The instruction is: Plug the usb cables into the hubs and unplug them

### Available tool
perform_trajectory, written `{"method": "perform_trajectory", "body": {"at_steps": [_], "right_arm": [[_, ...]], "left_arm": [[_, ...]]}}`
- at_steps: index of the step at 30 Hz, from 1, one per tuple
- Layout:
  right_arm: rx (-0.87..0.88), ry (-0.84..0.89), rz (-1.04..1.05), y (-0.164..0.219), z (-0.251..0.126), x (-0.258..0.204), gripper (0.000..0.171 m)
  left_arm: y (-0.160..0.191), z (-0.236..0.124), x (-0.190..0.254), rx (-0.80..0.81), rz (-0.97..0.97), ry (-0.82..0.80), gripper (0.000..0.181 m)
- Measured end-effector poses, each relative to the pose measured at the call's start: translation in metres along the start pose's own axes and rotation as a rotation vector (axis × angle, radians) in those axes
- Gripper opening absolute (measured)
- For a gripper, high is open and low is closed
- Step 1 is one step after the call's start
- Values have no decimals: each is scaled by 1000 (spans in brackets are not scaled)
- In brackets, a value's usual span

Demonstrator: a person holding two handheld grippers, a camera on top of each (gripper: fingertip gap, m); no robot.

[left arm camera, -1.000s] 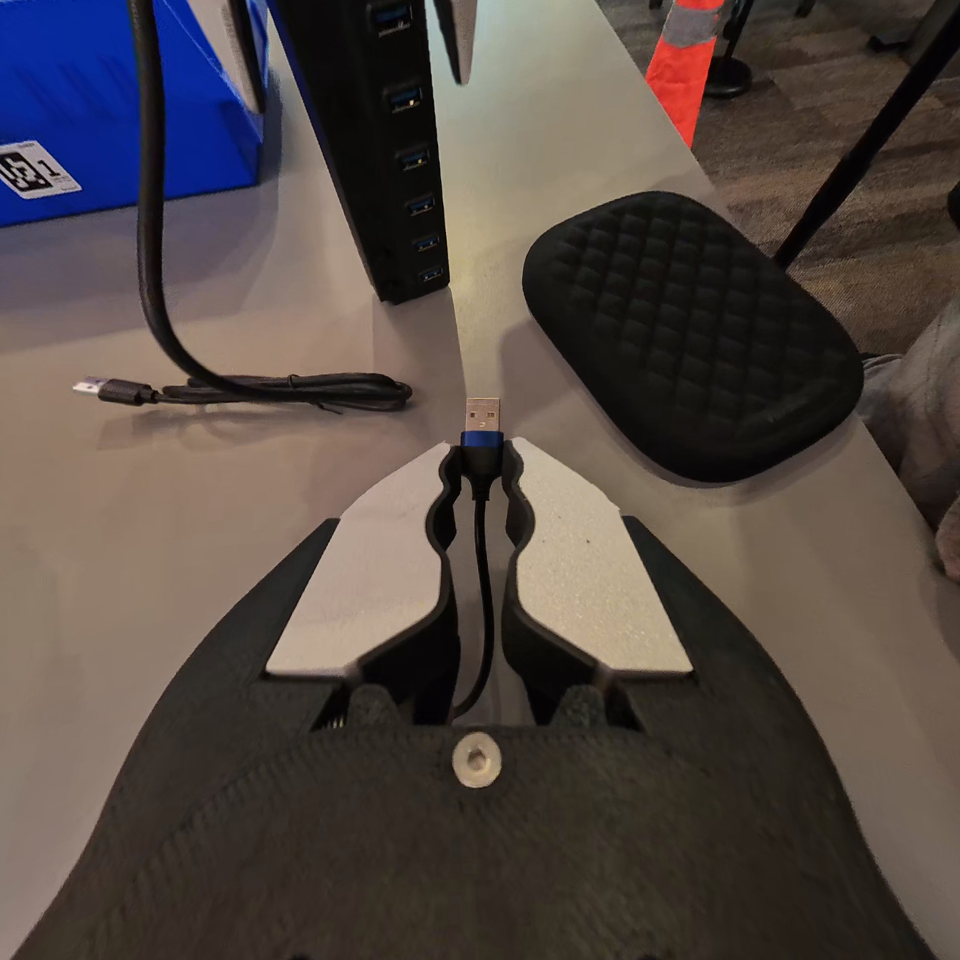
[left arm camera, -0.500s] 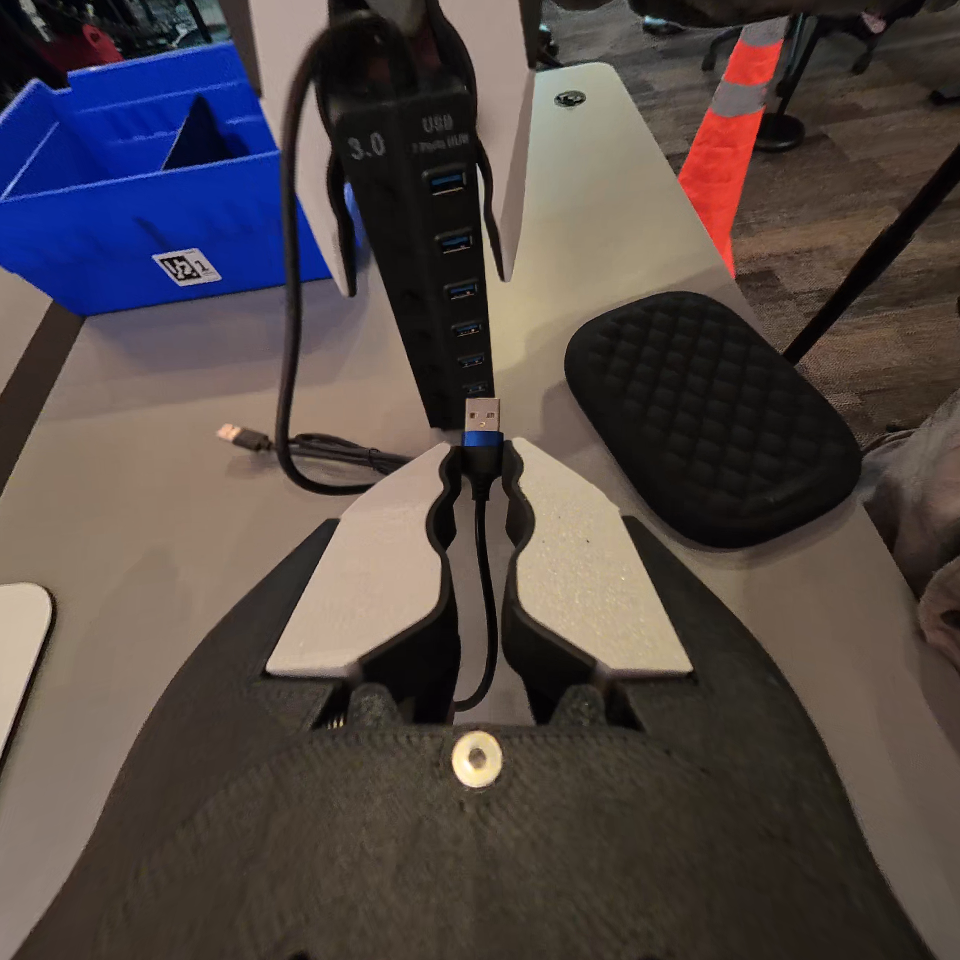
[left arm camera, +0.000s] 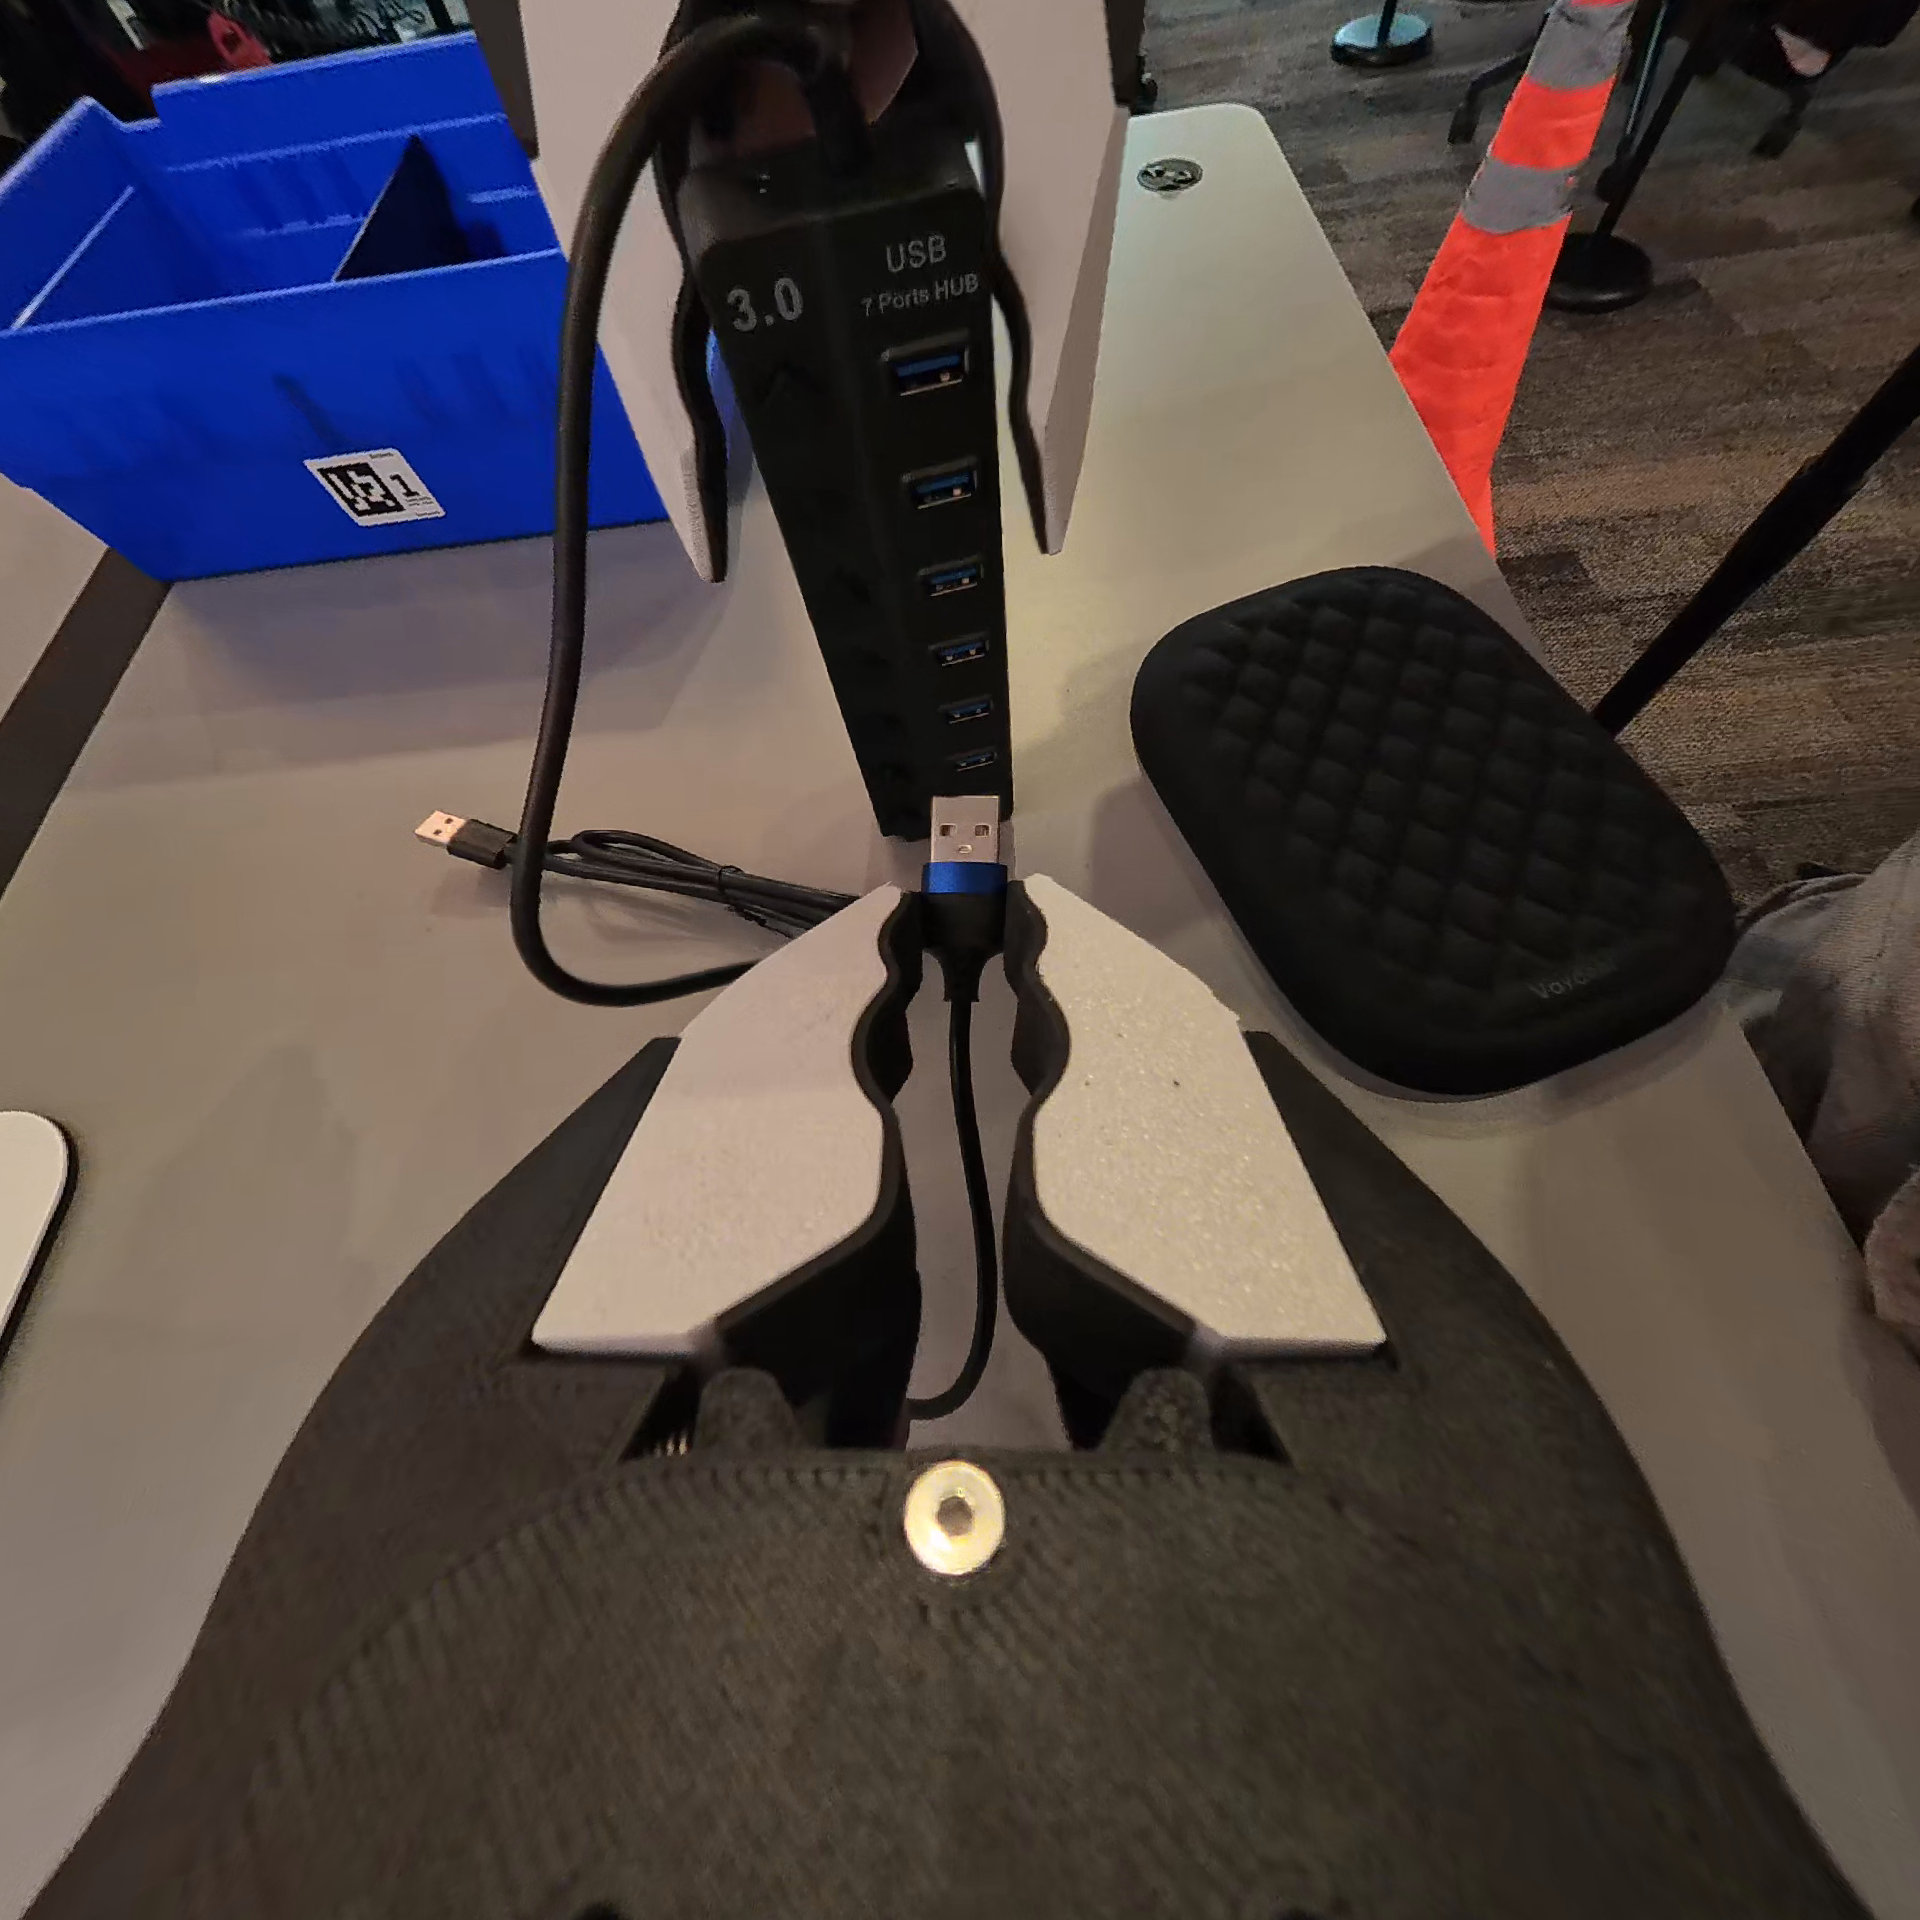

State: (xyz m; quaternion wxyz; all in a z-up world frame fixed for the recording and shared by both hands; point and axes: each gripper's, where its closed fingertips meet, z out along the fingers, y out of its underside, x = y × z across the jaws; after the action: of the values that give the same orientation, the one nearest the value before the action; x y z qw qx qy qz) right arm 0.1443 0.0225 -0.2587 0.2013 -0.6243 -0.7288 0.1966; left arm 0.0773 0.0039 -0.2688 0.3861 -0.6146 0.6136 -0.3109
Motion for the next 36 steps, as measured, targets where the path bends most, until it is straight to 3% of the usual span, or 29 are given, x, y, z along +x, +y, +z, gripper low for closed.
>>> {"method": "perform_trajectory", "body": {"at_steps": [13, 24, 30, 36], "right_arm": [[27, 1, -2, -4, 1, -1, 61], [362, 82, 115, -35, -3, 11, 59], [509, 132, 236, -2, -7, 5, 60], [395, 165, 292, 56, 3, -27, 59]], "left_arm": [[-16, 3, -2, 34, 20, -13, 15], [-21, -20, -18, 53, 0, -97, 15], [-6, -36, -22, 18, -24, -117, 15], [2, -25, -15, -6, -18, -85, 15]]}}
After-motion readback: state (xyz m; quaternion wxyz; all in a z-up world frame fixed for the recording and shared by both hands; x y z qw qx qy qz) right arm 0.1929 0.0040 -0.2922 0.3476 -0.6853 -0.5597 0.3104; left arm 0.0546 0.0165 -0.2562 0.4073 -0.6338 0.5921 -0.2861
